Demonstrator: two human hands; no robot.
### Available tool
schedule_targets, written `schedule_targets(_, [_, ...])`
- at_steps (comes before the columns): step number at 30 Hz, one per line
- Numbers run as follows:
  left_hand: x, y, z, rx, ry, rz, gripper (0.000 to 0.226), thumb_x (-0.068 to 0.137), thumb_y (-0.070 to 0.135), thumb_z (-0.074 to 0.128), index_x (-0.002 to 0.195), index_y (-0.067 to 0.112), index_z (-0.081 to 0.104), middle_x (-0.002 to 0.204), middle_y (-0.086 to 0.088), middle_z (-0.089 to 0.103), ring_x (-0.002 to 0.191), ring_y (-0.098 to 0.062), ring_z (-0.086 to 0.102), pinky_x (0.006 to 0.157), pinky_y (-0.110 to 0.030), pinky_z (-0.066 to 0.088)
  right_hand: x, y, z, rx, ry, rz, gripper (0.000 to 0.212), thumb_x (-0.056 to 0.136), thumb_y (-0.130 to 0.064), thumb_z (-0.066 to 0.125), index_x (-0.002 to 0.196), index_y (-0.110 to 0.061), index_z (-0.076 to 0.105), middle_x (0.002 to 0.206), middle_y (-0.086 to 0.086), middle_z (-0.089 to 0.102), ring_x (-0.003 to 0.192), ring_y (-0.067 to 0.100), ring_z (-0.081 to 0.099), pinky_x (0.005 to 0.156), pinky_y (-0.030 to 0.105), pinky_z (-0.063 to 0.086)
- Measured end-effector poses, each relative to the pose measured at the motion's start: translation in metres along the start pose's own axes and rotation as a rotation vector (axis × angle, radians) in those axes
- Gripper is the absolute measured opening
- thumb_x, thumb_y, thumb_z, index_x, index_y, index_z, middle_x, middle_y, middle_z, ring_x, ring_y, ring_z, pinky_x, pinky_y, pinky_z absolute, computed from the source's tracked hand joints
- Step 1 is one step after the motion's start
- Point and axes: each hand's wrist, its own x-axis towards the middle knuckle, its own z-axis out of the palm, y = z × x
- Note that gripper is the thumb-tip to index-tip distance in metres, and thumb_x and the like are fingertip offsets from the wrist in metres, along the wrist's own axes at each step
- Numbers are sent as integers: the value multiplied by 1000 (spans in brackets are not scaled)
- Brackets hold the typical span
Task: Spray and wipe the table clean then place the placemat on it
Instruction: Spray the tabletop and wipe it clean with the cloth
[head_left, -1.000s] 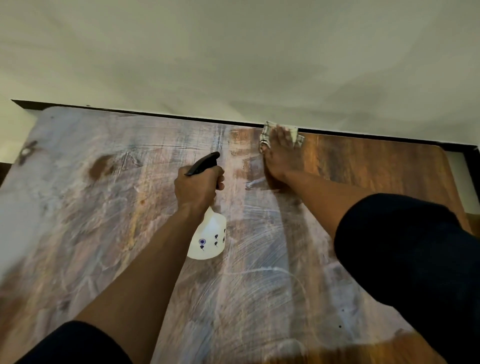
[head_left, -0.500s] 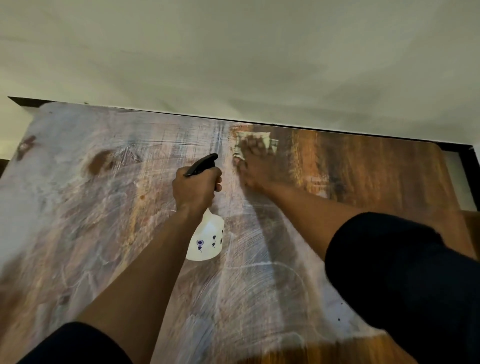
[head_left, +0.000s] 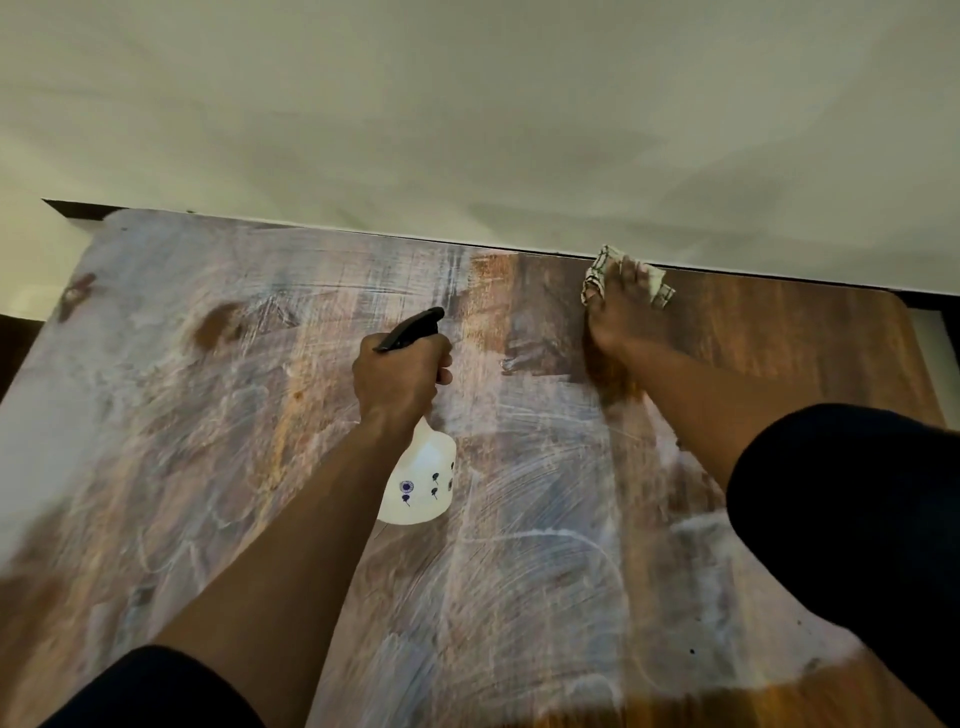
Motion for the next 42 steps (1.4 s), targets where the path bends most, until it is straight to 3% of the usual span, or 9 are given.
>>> schedule_targets(4, [2,-4,-5,7,-12,0,21,86,13,73,83,33,73,71,-8,73,56,-16,66,48,-28,44,4,-34,7,5,45,69,67,109,-46,28,165,-18,7,173,6,-3,159,27,-6,126,52,-4])
schedule_targets(14, [5,-12,-26,-6,58,-27,22,83,15,73,68,31,76,65,-11,72,55,-25,57,51,-30,43,2,-184,43,-57,-108,-422,65,110,-43,26,165,-18,3,173,2,-8,159,23,-12,126,48,-5])
schedule_targets(21, [2,-10,-8,-4,0,-4,24,87,13,74,74,34,73,66,-9,72,54,-18,62,51,-29,44,0,-98,29,-13,-35,-297,65,109,-44,24,165,-22,1,172,-2,-8,159,19,-10,127,52,-6])
schedule_targets(26, [-4,-10,16,-29,-94,-19,21,89,13,75,104,27,78,71,-7,73,54,-14,65,44,-25,42,-17,6,4,16,7,-89,63,110,-44,24,166,-22,6,173,-1,-5,159,18,-6,128,48,1])
schedule_targets(30, [-12,-17,30,-24,-182,-24,39,84,24,78,122,27,74,83,-12,78,61,-17,70,47,-26,45,-40,56,-2,-77,24,-112,62,110,-42,28,166,-24,9,173,0,0,159,19,-3,127,48,3])
schedule_targets(33, [-19,-19,34,-19,-185,-11,25,88,18,77,111,28,77,80,-10,77,63,-18,70,47,-27,45,-52,38,7,-88,1,-69,63,109,-44,27,166,-23,8,173,4,0,160,25,-2,126,50,4])
schedule_targets(35, [-27,-18,35,-18,-173,2,20,89,13,76,98,31,78,73,-9,75,59,-17,67,48,-27,43,-67,13,19,-106,-9,-130,64,109,-49,23,166,-24,6,173,4,-3,159,27,-2,126,50,3])
schedule_targets(38, [-34,-25,29,-32,-138,10,23,92,9,74,110,23,79,74,-11,72,61,-21,66,45,-27,42,-93,-25,42,-120,-48,-361,66,108,-51,22,164,-26,-1,171,2,-10,158,26,-10,128,54,0])
schedule_targets(42, [-44,-41,17,-30,-59,33,27,94,9,72,102,33,79,75,-16,73,69,-32,63,49,-33,43,-116,-56,59,-160,-118,-656,68,105,-47,30,165,-23,11,173,3,0,159,23,-3,126,49,1])
